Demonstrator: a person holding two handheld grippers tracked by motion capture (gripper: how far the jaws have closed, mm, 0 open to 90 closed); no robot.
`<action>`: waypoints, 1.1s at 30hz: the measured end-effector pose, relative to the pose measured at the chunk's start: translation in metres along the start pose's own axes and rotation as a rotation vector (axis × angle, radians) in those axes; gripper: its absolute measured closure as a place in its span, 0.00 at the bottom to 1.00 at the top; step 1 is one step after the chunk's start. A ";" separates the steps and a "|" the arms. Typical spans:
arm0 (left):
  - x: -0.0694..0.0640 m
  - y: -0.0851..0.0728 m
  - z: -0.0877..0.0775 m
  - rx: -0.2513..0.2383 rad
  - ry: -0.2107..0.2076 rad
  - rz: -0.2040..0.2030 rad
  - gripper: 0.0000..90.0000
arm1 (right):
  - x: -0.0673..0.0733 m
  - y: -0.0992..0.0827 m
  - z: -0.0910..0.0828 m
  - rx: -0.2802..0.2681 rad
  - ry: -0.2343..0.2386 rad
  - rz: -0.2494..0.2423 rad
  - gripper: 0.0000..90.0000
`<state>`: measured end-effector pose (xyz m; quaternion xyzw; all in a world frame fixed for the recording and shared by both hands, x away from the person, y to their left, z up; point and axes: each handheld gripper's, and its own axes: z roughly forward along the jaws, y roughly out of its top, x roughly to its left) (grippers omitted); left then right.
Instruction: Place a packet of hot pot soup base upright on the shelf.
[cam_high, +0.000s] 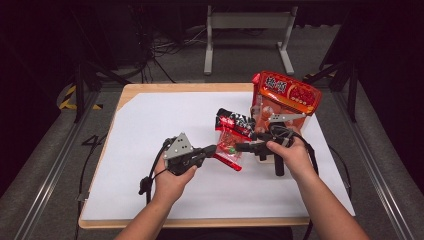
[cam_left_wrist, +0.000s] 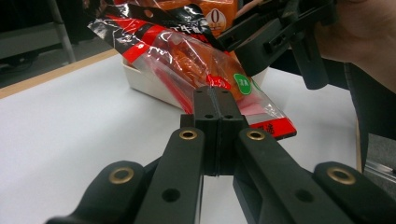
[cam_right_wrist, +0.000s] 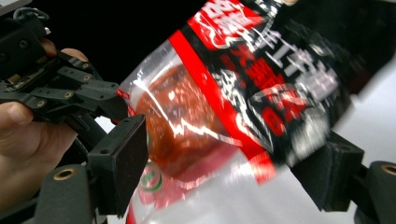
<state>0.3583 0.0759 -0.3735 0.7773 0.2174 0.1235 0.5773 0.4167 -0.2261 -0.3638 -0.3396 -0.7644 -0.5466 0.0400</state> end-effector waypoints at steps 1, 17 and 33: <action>0.000 0.000 0.001 0.005 -0.005 0.010 1.00 | 0.000 0.001 0.000 0.001 0.002 -0.002 0.28; 0.002 -0.006 0.008 0.054 -0.022 0.006 1.00 | 0.008 0.008 -0.013 0.064 -0.020 -0.124 0.73; 0.008 -0.011 0.012 0.065 0.003 -0.026 0.91 | 0.027 0.018 -0.032 0.034 -0.100 -0.295 1.00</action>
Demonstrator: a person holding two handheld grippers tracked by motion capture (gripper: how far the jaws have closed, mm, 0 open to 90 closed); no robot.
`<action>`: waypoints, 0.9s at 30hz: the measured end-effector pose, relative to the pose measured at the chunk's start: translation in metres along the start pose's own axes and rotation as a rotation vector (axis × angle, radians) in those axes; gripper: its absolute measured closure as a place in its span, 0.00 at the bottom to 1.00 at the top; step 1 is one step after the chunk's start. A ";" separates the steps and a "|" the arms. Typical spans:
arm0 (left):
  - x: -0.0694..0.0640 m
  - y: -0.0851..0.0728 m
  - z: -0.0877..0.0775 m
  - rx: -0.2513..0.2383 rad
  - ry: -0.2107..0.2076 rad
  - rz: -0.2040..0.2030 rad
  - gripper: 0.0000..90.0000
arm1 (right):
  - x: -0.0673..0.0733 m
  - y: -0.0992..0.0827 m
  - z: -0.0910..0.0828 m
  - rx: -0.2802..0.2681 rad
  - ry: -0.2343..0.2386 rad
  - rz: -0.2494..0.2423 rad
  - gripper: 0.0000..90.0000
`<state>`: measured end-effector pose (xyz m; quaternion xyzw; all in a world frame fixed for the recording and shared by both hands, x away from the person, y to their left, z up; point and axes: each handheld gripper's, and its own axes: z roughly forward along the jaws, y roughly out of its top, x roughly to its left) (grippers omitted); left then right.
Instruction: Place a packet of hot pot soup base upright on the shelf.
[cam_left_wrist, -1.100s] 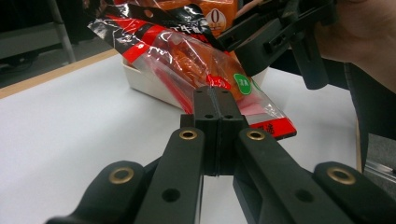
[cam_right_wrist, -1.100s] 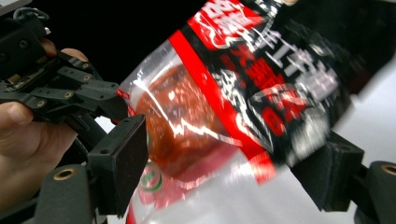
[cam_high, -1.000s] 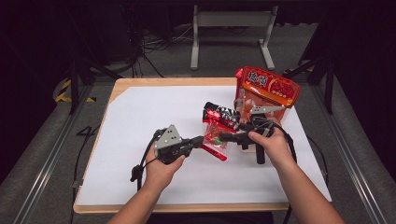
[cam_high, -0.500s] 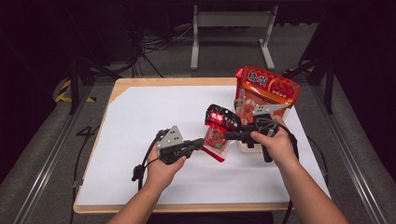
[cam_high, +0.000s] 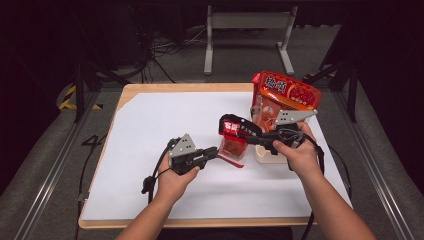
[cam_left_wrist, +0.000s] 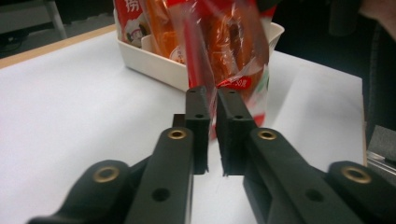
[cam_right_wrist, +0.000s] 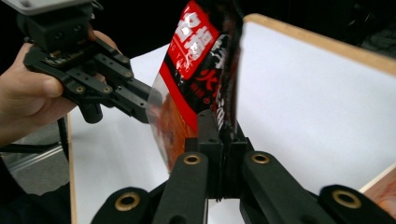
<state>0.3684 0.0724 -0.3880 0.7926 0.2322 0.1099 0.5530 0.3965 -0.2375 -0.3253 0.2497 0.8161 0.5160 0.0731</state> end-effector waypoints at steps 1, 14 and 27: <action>0.000 -0.001 0.000 -0.001 0.010 -0.006 0.88 | 0.001 0.001 -0.002 -0.005 -0.004 -0.014 1.00; 0.005 0.000 -0.006 -0.018 0.029 -0.026 0.73 | 0.003 0.021 -0.034 -0.014 -0.084 -0.169 1.00; 0.014 -0.001 -0.023 -0.016 0.095 -0.036 0.51 | -0.010 0.026 -0.063 0.028 -0.141 -0.204 1.00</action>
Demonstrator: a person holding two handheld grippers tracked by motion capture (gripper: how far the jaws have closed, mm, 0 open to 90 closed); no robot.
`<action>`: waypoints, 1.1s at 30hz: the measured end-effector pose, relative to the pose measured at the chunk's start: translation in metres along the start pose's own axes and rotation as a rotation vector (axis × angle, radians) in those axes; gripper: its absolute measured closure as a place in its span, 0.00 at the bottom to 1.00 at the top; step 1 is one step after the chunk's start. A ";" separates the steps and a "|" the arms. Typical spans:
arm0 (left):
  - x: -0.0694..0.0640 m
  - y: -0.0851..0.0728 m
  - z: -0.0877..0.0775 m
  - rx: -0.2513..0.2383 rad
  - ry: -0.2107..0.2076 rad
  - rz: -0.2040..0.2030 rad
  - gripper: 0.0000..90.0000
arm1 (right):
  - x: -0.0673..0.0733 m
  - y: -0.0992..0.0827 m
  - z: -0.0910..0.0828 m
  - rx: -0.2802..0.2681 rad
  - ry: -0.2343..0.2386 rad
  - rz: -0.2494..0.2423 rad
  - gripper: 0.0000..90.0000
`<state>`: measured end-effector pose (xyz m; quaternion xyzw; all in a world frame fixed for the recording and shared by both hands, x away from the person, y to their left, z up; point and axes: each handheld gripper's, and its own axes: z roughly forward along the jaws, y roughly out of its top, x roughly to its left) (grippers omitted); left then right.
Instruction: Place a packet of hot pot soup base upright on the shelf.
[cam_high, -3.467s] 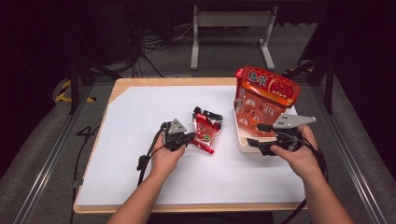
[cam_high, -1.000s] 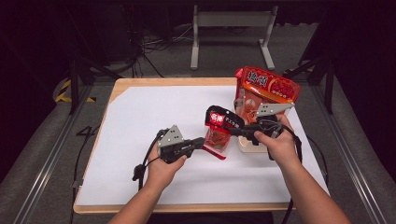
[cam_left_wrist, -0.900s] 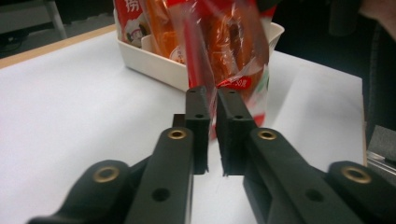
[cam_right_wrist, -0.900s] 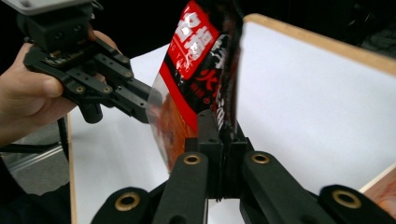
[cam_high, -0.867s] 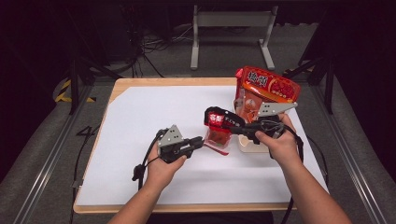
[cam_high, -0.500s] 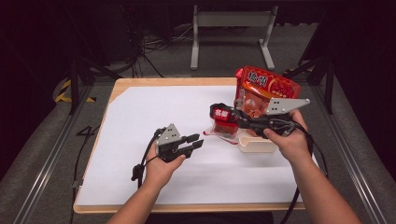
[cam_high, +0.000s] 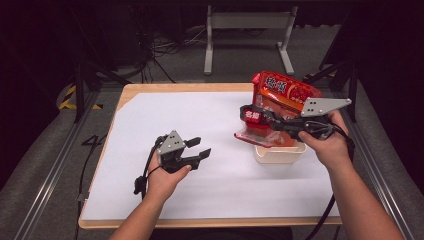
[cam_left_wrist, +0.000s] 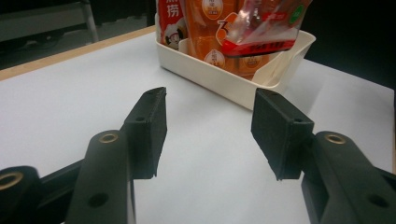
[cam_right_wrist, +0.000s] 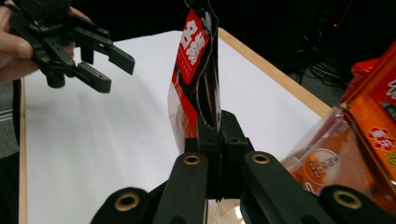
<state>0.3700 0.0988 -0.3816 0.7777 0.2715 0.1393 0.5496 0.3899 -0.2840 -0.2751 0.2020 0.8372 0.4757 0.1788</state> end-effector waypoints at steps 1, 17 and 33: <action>0.000 0.000 0.000 0.000 0.000 0.000 0.50 | -0.001 0.000 -0.002 0.002 -0.004 -0.002 1.00; 0.010 -0.003 -0.019 -0.013 0.056 -0.026 0.47 | -0.017 -0.009 -0.022 0.020 -0.039 -0.023 1.00; 0.019 -0.003 -0.031 -0.031 0.089 -0.051 0.41 | -0.030 -0.020 -0.036 0.018 -0.027 -0.046 1.00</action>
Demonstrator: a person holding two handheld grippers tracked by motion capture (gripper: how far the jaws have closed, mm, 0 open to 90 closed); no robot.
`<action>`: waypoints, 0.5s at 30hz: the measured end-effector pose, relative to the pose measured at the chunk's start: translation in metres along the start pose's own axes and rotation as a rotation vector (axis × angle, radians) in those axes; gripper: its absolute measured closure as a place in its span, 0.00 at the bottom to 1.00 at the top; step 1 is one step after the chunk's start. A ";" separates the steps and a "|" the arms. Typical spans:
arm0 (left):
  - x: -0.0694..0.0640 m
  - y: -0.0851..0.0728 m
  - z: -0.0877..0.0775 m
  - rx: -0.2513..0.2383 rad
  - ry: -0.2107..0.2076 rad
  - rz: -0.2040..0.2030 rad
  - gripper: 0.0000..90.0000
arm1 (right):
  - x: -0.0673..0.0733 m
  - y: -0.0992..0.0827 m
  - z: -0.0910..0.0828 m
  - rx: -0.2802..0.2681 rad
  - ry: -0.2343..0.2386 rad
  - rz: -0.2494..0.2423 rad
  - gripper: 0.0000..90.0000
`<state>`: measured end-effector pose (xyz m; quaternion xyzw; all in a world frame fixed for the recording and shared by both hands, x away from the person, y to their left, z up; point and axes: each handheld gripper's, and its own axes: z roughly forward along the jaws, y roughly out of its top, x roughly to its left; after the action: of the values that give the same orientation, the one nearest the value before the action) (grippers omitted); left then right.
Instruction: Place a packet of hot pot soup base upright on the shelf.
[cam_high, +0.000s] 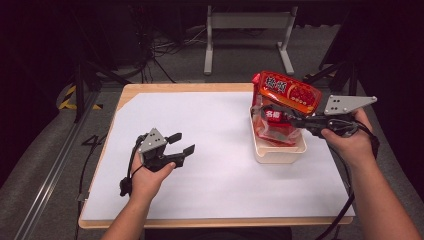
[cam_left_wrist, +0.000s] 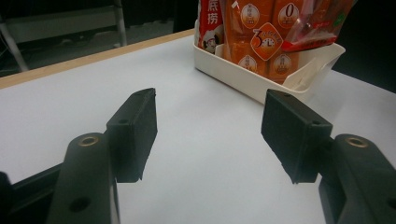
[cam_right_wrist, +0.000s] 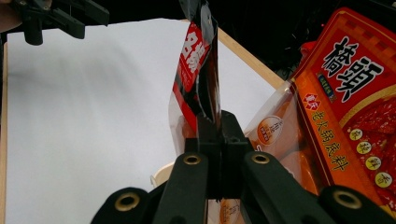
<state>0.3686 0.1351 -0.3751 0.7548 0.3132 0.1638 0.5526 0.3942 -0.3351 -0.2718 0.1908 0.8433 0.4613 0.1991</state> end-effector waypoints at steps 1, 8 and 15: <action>0.000 0.000 0.000 0.001 0.000 0.001 0.41 | -0.001 -0.001 0.000 0.001 0.005 0.001 1.00; 0.002 0.000 -0.002 -0.001 0.007 -0.008 0.41 | -0.003 -0.008 0.002 0.021 0.040 0.011 1.00; 0.003 -0.001 -0.003 -0.005 0.012 -0.007 0.40 | -0.002 -0.011 0.005 0.040 0.078 0.028 1.00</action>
<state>0.3692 0.1394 -0.3751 0.7514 0.3185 0.1671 0.5532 0.3973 -0.3383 -0.2838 0.1882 0.8569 0.4541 0.1556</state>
